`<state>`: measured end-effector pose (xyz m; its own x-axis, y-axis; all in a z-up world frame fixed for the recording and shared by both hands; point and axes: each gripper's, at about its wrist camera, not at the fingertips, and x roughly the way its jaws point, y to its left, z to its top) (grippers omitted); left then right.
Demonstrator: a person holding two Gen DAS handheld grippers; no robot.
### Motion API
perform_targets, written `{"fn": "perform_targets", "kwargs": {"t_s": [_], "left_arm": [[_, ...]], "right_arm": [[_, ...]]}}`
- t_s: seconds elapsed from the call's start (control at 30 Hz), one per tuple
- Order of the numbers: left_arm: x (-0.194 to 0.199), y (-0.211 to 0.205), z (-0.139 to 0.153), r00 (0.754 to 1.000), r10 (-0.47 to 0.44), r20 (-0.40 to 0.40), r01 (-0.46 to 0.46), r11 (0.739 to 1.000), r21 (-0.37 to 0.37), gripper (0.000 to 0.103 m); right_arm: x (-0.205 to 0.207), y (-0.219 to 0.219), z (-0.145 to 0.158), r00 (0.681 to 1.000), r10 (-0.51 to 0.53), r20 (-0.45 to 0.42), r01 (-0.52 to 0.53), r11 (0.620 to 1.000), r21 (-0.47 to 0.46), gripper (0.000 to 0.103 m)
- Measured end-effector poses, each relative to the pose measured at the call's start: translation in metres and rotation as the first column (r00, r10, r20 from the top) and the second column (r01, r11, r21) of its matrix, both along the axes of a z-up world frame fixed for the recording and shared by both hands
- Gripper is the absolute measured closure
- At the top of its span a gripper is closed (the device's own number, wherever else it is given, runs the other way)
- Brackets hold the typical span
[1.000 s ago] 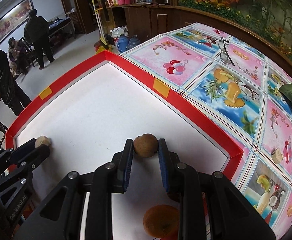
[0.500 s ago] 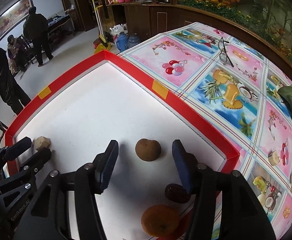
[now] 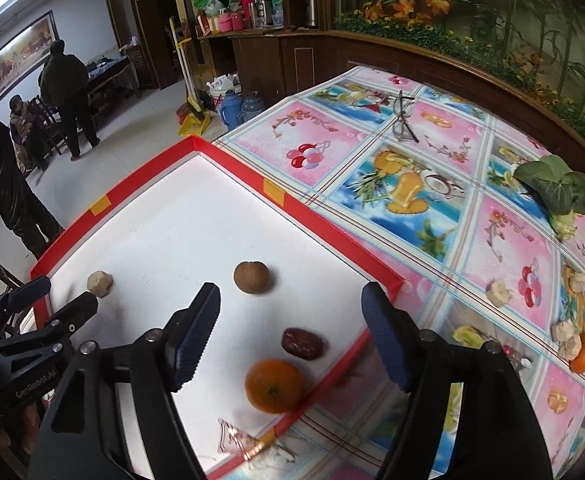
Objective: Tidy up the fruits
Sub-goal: 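Lift both open tools from the tray and move them over the cloth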
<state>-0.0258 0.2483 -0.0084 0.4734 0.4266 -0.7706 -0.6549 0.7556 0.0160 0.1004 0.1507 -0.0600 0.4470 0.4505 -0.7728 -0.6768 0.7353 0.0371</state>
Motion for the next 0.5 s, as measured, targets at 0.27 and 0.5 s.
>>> {"fn": "perform_targets", "kwargs": {"t_s": [0.27, 0.5], "left_arm": [[0.001, -0.036, 0.023, 0.996, -0.065, 0.058, 0.062, 0.997, 0.051, 0.025], [0.009, -0.099, 0.024, 0.960, -0.253, 0.119, 0.247, 0.967, 0.068, 0.024]], "right_arm": [[-0.011, -0.060, 0.022, 0.997, -0.066, 0.027, 0.064, 0.995, 0.076, 0.016], [-0.020, -0.150, 0.016, 0.981, -0.194, 0.027, 0.189, 0.974, 0.123, 0.012]]}}
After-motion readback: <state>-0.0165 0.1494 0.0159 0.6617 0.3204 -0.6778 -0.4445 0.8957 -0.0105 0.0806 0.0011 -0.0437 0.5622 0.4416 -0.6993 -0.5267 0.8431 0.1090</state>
